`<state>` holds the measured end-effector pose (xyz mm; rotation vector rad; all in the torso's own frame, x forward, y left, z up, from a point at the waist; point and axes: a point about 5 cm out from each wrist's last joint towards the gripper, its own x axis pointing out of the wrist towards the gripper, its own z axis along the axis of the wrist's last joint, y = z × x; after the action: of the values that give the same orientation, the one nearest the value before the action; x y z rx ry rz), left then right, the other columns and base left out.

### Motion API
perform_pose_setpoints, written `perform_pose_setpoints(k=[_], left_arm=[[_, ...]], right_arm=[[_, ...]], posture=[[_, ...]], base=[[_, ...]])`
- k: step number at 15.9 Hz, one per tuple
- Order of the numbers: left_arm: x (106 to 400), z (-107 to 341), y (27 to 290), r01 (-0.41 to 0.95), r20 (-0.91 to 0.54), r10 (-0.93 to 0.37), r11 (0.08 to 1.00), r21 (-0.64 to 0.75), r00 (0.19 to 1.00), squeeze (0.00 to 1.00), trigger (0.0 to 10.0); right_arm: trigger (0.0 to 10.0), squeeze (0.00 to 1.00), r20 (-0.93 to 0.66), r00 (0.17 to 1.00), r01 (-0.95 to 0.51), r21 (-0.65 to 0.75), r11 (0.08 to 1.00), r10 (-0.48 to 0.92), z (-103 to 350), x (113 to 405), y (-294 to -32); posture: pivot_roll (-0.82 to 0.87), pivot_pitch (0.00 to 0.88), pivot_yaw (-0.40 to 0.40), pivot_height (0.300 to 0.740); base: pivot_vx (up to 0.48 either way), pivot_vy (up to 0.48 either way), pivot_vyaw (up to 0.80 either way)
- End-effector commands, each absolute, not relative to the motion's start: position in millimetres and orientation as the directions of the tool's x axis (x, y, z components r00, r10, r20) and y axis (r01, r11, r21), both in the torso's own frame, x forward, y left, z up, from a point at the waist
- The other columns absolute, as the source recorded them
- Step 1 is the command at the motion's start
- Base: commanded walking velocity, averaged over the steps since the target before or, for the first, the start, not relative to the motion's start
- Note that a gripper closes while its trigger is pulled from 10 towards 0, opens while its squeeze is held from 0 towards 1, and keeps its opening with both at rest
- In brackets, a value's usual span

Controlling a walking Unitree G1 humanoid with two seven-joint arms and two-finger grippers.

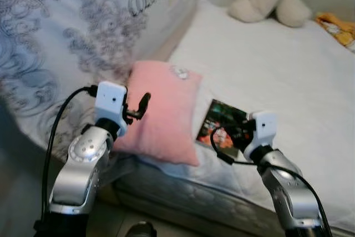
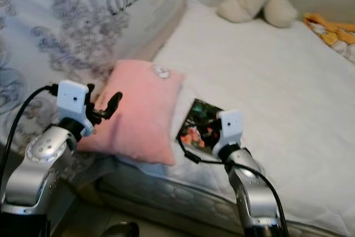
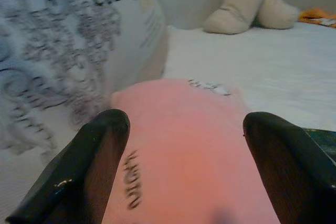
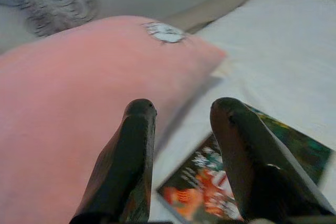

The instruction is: Clean up the room

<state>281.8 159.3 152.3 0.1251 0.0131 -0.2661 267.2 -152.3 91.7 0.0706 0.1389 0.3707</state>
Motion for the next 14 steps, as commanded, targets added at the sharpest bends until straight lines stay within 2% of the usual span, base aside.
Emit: perform_pose_setpoints(k=[1,4,7,9,14], left_arm=[[282.3,152.3,161.3,0.255,-0.031,-0.253,0.959,0.126,0.967,0.0,10.0],[284.5,150.7,159.8,0.282,-0.044,-0.278,0.95,0.134,0.96,0.0,10.0],[287.4,149.0,153.6,0.326,-0.055,-0.322,0.936,0.131,0.945,0.0,10.0],[289.3,149.0,150.3,0.336,-0.053,-0.332,0.932,0.136,0.942,0.0,10.0],[286.9,141.9,151.6,0.367,-0.098,-0.357,0.923,0.113,0.929,0.0,10.0]], right_arm=[[10.0,0.0,-0.107,0.921,-0.367,0.085,0.926,0.375,95.5,267.7,-149.6],[10.0,0.0,-0.114,0.935,-0.327,0.084,0.941,0.335,93.1,266.8,-153.9],[10.0,0.0,-0.126,0.944,-0.283,0.172,0.944,0.306,91.7,262.2,-161.1],[10.0,0.0,-0.11,0.947,-0.285,0.14,0.948,0.301,93.7,259.5,-162.8],[10.0,0.0,-0.127,0.951,-0.263,0.138,0.955,0.28,91.8,254.1,-164.0]], posture=[[0.01,0.0,-0.033,0.74],[0.01,0.0,-0.028,0.74],[-0.01,0.0,-0.01,0.74],[-0.02,0.0,-0.006,0.74],[-0.02,0.0,0.0,0.74]], base=[[0.345,0.0,0.8],[0.311,0.0,0.0],[0.247,0.0,-0.74],[0.0,0.0,-0.69],[0.0,0.0,0.0]])
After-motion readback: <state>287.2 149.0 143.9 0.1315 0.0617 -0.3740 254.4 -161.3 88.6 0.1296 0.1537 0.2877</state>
